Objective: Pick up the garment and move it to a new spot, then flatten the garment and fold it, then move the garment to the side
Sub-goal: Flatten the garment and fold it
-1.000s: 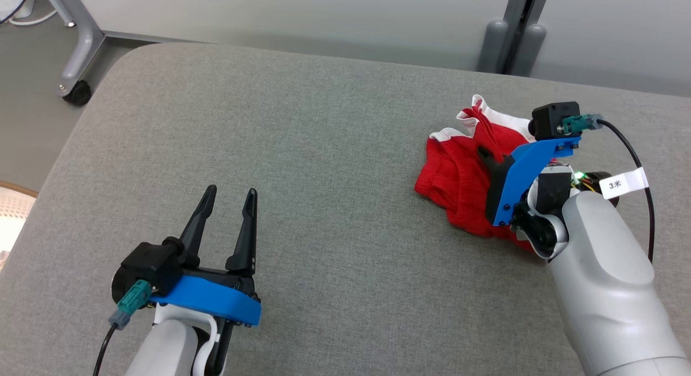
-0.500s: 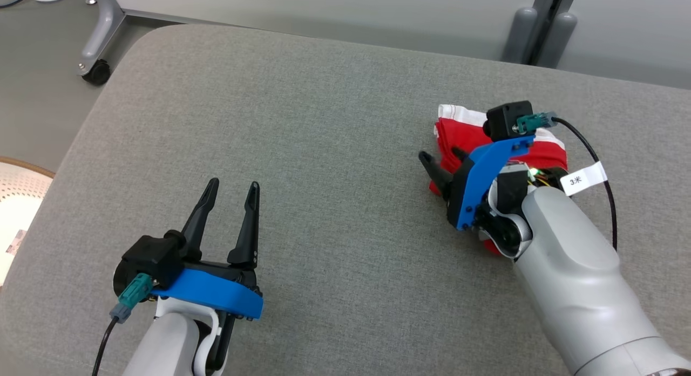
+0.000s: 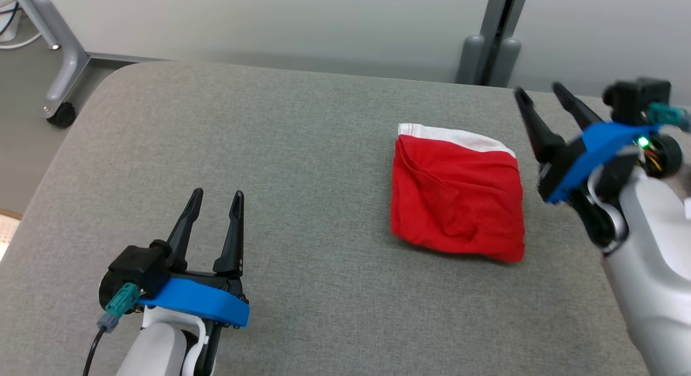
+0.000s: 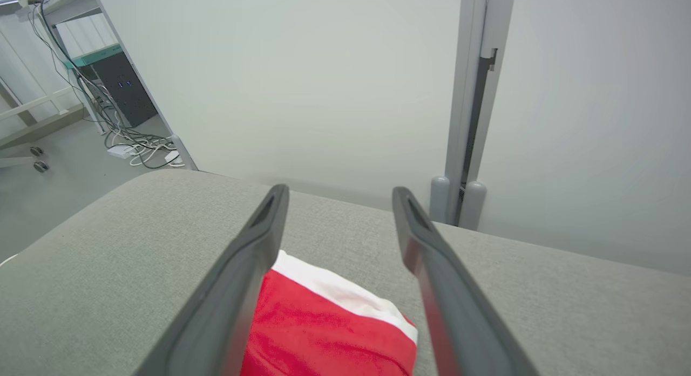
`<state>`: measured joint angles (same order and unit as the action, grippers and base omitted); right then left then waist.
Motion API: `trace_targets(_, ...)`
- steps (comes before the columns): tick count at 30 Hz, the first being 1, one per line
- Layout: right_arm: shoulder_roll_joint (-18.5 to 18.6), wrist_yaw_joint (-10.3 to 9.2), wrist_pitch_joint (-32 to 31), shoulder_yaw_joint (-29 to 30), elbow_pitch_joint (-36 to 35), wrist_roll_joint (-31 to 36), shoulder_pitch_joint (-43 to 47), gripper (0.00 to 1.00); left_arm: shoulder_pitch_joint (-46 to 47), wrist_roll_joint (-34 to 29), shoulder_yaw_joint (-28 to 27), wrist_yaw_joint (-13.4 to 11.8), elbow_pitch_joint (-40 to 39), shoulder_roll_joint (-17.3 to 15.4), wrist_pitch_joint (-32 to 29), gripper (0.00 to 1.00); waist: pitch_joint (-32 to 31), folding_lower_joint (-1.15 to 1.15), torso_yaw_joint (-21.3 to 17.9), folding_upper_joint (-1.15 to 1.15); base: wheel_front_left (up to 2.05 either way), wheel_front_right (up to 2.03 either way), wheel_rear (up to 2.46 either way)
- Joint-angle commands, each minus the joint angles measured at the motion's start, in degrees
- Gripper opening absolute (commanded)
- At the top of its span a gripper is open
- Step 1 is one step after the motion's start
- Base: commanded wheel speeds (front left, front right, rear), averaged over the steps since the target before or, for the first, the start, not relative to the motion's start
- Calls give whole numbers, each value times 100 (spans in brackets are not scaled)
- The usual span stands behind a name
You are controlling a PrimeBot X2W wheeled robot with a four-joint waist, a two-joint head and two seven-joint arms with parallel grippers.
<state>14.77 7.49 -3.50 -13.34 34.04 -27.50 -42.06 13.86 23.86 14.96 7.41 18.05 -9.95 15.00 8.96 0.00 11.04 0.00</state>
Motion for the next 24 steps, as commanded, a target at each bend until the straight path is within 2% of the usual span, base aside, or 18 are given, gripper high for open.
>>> trace_targets(1,105,1,69,131,9,179,241,100,-87,-21,-31,7,-8,-19,24,100,-56,0,-73,0,0,0,0)
trace_targets(3,200,1,140,346,59,514,517,100,-82,-22,-39,7,-18,-1,24,100,-56,0,-112,0,0,0,0)
trace_targets(5,144,1,233,527,116,816,768,100,-84,-19,-20,7,-23,13,24,100,-41,0,-129,0,0,0,0)
trace_targets(15,-578,1,674,822,625,2021,1136,100,64,-6,83,7,-20,-37,24,100,46,0,-40,0,0,0,0)
trace_targets(16,-655,1,690,812,701,2112,1110,53,77,-8,96,7,-10,-43,24,100,46,0,-18,0,0,0,0)
trace_targets(17,-719,1,688,769,783,2201,1088,33,92,-21,112,7,-2,-59,24,100,43,0,-2,0,0,0,0)
trace_targets(18,-778,1,693,721,868,2305,1062,0,106,-24,128,7,8,-71,24,100,42,0,16,0,0,0,0)
trace_targets(24,-1072,1,669,479,1367,2653,898,0,245,-74,218,7,85,-91,24,100,17,0,83,0,0,0,0)
